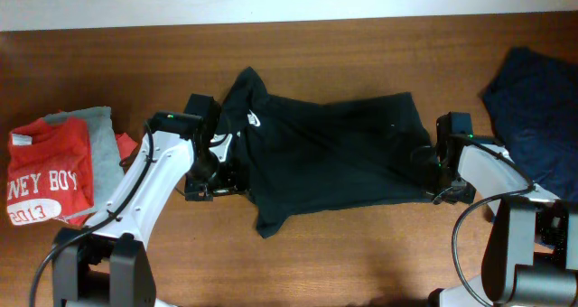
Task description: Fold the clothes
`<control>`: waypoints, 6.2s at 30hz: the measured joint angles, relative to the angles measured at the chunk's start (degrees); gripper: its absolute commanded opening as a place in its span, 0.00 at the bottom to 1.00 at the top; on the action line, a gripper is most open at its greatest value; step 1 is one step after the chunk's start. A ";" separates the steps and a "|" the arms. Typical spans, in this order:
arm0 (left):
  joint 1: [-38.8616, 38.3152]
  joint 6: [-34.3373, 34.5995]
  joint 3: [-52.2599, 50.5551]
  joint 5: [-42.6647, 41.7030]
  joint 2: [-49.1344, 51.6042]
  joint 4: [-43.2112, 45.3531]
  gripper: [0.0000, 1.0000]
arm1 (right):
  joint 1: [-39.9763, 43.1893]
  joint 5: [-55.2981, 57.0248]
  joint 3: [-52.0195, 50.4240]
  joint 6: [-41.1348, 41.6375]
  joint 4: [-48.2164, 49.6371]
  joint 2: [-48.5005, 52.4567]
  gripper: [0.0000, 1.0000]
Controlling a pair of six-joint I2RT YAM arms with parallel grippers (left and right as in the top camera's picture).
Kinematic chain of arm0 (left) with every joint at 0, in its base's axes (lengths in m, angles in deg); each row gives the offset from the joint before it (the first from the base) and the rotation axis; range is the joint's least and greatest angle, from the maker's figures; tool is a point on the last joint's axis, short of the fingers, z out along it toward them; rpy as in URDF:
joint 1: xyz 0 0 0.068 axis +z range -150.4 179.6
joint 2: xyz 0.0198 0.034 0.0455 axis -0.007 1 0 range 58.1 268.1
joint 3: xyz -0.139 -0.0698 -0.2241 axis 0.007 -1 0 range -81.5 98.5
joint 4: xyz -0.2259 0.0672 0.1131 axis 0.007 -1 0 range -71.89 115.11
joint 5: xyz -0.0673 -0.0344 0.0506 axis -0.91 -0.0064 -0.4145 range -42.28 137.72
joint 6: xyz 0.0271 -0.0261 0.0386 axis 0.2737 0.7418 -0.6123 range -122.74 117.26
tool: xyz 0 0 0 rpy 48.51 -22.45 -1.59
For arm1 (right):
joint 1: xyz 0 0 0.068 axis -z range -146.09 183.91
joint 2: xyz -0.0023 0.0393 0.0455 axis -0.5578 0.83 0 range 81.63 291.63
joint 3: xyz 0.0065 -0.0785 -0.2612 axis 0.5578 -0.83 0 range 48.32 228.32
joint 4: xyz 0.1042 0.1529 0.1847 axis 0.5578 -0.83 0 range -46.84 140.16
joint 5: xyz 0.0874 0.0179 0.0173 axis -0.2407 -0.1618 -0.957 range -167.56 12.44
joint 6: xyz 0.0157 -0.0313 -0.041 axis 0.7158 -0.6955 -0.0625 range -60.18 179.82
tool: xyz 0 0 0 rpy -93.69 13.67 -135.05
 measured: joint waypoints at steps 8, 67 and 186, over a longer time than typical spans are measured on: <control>-1.60 0.00 0.00 -0.42 0.00 0.00 0.87 | 0.00 0.20 0.00 0.22 0.00 0.00 0.04; 1.16 0.96 -1.29 -4.48 13.51 16.17 0.68 | 0.00 0.42 0.00 0.24 -0.02 0.00 0.04; -12.70 21.64 -10.29 -5.44 8.31 24.79 0.18 | 0.11 0.81 0.09 0.22 -0.63 0.22 0.04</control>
